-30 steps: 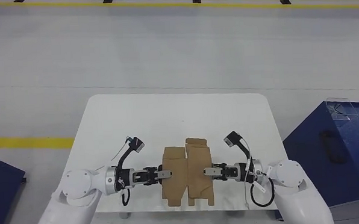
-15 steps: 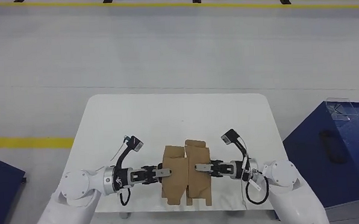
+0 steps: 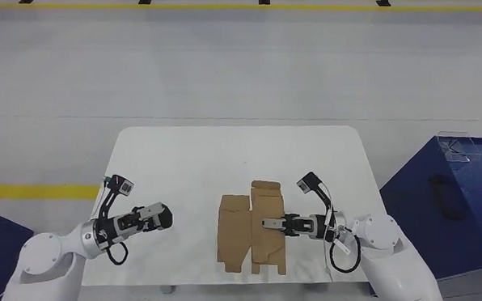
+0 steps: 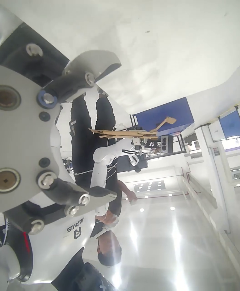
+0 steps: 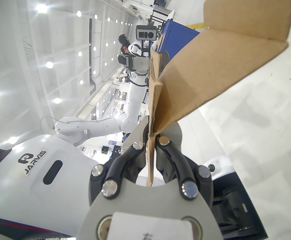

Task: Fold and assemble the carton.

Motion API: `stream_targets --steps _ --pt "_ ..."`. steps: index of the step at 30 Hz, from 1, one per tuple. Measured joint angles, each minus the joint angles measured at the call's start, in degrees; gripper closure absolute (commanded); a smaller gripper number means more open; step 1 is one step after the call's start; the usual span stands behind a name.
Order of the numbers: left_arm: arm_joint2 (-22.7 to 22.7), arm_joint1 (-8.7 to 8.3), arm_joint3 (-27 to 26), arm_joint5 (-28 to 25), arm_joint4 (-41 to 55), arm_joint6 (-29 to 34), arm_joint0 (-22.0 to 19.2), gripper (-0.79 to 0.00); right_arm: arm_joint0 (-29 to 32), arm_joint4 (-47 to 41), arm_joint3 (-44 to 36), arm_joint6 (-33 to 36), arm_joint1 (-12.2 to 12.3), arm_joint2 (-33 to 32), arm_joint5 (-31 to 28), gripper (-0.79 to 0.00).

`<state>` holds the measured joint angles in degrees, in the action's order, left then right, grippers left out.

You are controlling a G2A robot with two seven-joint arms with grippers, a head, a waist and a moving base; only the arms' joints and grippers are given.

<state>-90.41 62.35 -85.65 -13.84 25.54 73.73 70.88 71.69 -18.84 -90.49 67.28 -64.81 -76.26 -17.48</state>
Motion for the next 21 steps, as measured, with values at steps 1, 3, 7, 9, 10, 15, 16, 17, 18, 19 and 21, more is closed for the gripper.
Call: stream_targets --steps 1,3,7,9,10,15,16,17,18,19,21 --pt "-0.2 -0.11 0.5 0.0 -0.3 0.2 -0.1 -0.785 0.0 0.0 0.0 0.0 0.0 0.0 0.0 0.0" --pt "-0.1 -0.29 1.5 -0.1 -1.1 0.7 -0.4 -0.785 0.3 1.2 -0.6 -1.3 0.0 -0.1 -0.5 0.0" --pt "0.0 -0.33 1.7 -0.1 -1.4 0.7 -0.4 -0.785 1.7 5.4 -5.3 -6.3 0.5 -2.4 -3.7 0.0" --pt "0.0 -0.32 1.7 -0.1 -1.3 0.7 -0.4 -0.785 2.4 4.4 -9.4 -8.2 0.8 -5.0 -4.0 0.0" --pt "0.0 -0.32 1.7 -0.1 -1.3 0.7 -0.4 -0.785 2.6 4.3 -11.5 -9.0 0.9 -6.2 -4.0 0.0" --pt "0.0 -0.32 1.7 -0.1 -1.3 0.7 -0.4 -0.785 2.7 4.9 -24.2 -12.4 1.4 -10.7 -3.5 0.0" --pt "0.0 -0.32 1.7 -0.1 -1.3 0.7 -0.4 -0.785 2.7 5.1 -26.1 -13.2 1.4 -11.1 -3.6 0.0" --pt "0.0 -0.32 1.7 -0.1 -1.3 0.7 -0.4 -0.785 2.7 5.2 -28.3 -14.3 1.4 -11.4 -3.7 0.0" --pt "0.0 -0.32 1.7 -0.1 -1.3 0.7 -0.4 -0.785 2.7 5.3 -29.8 -14.9 1.4 -11.6 -3.7 0.0" --pt "0.0 -0.32 1.7 -0.1 -1.3 0.7 -0.4 -0.785 2.7 5.3 -31.2 -15.3 1.4 -11.6 -3.6 0.0" --pt "0.0 -0.32 1.7 -0.1 -1.3 0.7 -0.4 -0.785 2.5 5.6 -33.4 -15.8 1.5 -11.7 -3.6 0.0"
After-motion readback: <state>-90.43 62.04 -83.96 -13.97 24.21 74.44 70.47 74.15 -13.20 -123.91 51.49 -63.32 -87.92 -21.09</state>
